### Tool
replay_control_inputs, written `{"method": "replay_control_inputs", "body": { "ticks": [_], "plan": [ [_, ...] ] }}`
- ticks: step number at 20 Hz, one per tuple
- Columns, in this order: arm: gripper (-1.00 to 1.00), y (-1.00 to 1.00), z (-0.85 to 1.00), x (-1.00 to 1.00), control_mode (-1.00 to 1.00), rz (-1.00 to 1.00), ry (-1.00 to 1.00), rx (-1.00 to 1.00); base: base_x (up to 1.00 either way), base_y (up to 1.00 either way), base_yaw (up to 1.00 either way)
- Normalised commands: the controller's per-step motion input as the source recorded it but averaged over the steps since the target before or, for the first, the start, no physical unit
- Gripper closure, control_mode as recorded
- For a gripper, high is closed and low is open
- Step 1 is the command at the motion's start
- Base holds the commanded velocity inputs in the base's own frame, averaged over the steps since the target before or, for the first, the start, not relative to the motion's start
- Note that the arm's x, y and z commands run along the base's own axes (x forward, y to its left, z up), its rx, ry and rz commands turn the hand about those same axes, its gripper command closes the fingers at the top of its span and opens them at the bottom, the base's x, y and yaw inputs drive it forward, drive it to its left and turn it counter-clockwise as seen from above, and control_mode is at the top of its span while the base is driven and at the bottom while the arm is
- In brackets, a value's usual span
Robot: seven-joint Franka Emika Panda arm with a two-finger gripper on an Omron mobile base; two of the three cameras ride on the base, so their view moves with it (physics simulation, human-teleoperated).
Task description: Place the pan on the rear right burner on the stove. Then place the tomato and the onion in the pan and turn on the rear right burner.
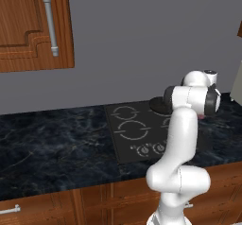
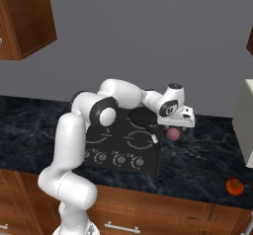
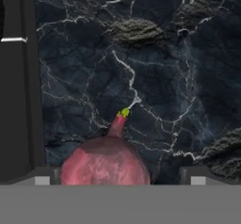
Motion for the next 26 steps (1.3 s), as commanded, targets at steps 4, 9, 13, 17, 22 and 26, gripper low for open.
{"method": "replay_control_inputs", "body": {
  "ticks": [4,9,13,17,22,26],
  "plan": [
    [-1.0,-0.03,0.0,0.0,-1.0,0.0,0.0,0.02,0.0,0.0,0.0],
    [-1.0,0.02,0.0,-0.16,-1.0,0.0,0.0,0.0,0.0,0.0,0.0],
    [-1.0,0.13,0.0,-0.3,-1.0,0.0,0.0,0.0,0.0,0.0,0.0],
    [-1.0,0.26,0.01,-0.27,-1.0,0.0,0.0,0.0,0.0,0.0,0.0],
    [-1.0,0.35,0.02,-0.07,-1.0,0.0,0.0,0.0,0.0,0.0,0.0],
    [-1.0,0.11,0.0,0.14,-1.0,0.0,0.0,0.0,0.0,0.0,0.0]
  ]
}}
